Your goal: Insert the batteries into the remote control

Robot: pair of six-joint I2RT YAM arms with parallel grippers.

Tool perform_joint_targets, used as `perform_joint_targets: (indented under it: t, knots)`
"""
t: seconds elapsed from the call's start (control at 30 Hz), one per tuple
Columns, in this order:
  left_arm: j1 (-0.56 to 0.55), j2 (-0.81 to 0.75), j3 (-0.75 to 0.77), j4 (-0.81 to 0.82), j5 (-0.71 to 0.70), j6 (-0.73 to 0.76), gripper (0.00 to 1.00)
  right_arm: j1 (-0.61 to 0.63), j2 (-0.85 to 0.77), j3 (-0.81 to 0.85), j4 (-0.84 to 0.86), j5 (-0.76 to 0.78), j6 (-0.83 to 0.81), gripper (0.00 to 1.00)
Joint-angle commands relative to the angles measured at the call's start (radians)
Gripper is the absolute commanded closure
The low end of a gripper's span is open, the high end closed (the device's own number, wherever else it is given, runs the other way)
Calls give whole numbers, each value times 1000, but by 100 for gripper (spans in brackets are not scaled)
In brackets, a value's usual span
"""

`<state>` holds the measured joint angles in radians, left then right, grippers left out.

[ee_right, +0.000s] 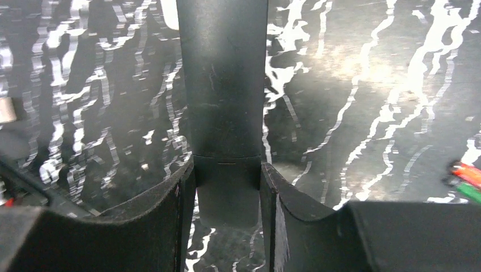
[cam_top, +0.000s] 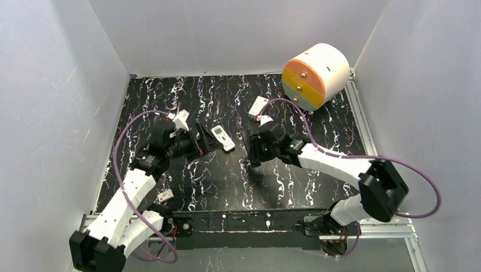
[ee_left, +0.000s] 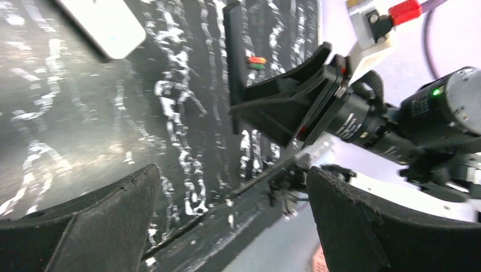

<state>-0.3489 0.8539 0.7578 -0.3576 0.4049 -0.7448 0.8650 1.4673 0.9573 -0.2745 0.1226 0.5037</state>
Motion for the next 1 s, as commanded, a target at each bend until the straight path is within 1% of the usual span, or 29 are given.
perform_joint_targets:
  t: [0.0, 0.07, 0.27, 0.33, 0.37, 0.43, 0.53, 0.7, 0.83, 0.9, 0.93, 0.97]
  knots:
    - [-6, 123, -30, 257, 308, -127, 3, 5, -136, -129, 256, -200, 62, 68]
    - [-11, 163, -22, 276, 315, -143, 3, 16, -168, -152, 315, -238, 72, 68]
    - [-33, 219, -3, 298, 310, -137, 2, 66, -165, -135, 320, -292, 41, 68]
    - [-40, 246, 5, 247, 284, -120, 3, 78, -161, -127, 316, -293, 33, 68]
    - [-43, 258, 7, 229, 276, -111, 5, 82, -159, -125, 318, -297, 30, 68]
    - [-50, 276, -2, 220, 270, -108, 11, 88, -157, -117, 313, -300, 21, 68]
    - [-57, 292, -13, 221, 262, -116, 22, 100, -152, -91, 300, -321, -8, 67]
    - [-70, 330, 4, 229, 275, -128, 45, 110, -132, -57, 276, -348, -63, 66]
    - [-77, 364, 31, 222, 320, -113, 54, 109, -127, -42, 276, -362, -80, 66]
    - [-78, 381, 69, 160, 328, -66, 58, 111, -128, -35, 263, -366, -88, 66]
    - [-77, 388, 85, 126, 327, -46, 63, 111, -130, -32, 249, -364, -92, 66]
    - [-77, 393, 101, 104, 325, -32, 73, 111, -133, -29, 246, -365, -93, 66]
